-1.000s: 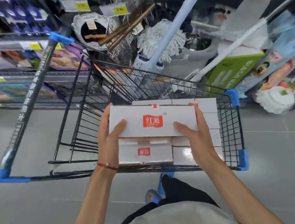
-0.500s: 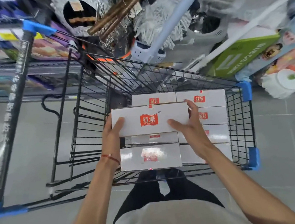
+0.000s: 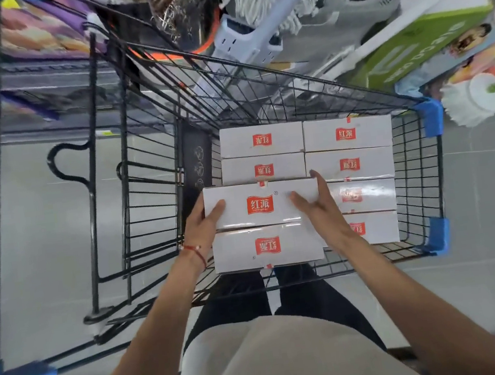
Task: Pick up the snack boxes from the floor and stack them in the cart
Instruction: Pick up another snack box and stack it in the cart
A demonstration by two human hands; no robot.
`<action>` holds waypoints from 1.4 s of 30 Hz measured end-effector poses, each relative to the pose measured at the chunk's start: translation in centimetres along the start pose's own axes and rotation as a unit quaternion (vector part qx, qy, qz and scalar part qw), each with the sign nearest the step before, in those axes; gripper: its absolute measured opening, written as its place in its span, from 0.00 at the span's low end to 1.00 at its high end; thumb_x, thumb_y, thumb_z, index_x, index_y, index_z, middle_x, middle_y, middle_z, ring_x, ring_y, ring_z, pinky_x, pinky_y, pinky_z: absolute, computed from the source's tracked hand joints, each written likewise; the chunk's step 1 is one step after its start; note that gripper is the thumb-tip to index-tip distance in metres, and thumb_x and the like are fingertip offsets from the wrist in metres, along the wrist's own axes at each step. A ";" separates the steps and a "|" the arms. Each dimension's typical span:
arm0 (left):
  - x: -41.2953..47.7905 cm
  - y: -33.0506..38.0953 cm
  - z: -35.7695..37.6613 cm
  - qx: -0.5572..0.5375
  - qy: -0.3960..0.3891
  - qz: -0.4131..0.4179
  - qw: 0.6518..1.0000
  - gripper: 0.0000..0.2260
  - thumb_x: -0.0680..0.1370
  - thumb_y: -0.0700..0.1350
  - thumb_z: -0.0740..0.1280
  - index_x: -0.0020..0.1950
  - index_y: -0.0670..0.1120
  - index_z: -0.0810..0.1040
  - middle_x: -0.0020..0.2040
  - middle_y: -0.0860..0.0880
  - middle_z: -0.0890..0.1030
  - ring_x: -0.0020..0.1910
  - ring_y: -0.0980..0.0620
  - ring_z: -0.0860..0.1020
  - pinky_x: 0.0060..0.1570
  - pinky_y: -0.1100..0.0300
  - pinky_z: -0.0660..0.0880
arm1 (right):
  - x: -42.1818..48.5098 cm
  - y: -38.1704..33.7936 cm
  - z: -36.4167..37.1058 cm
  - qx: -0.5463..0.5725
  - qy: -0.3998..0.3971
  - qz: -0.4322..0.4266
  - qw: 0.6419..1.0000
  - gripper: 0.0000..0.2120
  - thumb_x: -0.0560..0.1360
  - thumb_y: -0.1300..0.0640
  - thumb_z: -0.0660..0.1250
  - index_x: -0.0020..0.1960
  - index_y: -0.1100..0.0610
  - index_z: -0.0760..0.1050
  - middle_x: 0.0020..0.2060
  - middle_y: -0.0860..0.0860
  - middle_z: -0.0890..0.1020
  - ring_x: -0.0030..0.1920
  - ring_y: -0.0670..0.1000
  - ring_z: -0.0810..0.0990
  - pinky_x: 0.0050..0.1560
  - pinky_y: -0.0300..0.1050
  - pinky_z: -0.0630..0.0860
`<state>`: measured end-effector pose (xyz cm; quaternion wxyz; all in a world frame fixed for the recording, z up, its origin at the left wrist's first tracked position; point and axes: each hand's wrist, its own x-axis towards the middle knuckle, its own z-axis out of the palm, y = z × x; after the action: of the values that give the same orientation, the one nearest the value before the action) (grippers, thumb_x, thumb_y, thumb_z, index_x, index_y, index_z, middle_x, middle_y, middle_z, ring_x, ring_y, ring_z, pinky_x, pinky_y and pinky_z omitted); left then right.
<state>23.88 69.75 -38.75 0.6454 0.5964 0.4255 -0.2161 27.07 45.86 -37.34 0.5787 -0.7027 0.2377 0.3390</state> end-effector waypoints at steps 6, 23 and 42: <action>1.3 -1.8 0.0 0.059 -0.017 -0.040 0.997 0.21 0.82 0.50 0.67 0.75 0.56 0.71 0.64 0.48 0.81 0.63 0.45 0.80 0.67 0.44 0.75 | 1.1 1.3 0.4 -0.018 0.010 0.026 0.999 0.38 0.83 0.50 0.68 0.85 0.45 0.48 0.69 0.46 0.71 0.61 0.41 0.75 0.43 0.22 0.73; 1.5 -1.8 0.9 0.066 -0.023 -0.048 0.996 0.28 0.84 0.49 0.64 0.82 0.56 0.58 0.78 0.49 0.69 0.77 0.45 0.66 0.77 0.45 0.61 | 2.1 4.2 0.6 0.015 0.065 0.044 0.997 0.53 0.63 0.29 0.79 0.81 0.38 0.57 0.75 0.47 0.75 0.75 0.57 0.73 0.73 0.69 0.72; -1.0 -1.0 1.6 0.050 0.035 0.017 0.998 0.22 0.82 0.42 0.65 0.76 0.49 0.68 0.70 0.53 0.74 0.65 0.50 0.75 0.64 0.55 0.71 | -1.7 3.9 1.4 0.078 0.147 0.010 0.986 0.30 0.83 0.54 0.69 0.82 0.50 0.63 0.78 0.49 0.69 0.76 0.51 0.69 0.73 0.48 0.68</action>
<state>23.03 67.82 -38.64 0.6033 0.6418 0.4266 -0.2054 22.85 46.31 -38.72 0.5869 -0.6954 0.3529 0.2177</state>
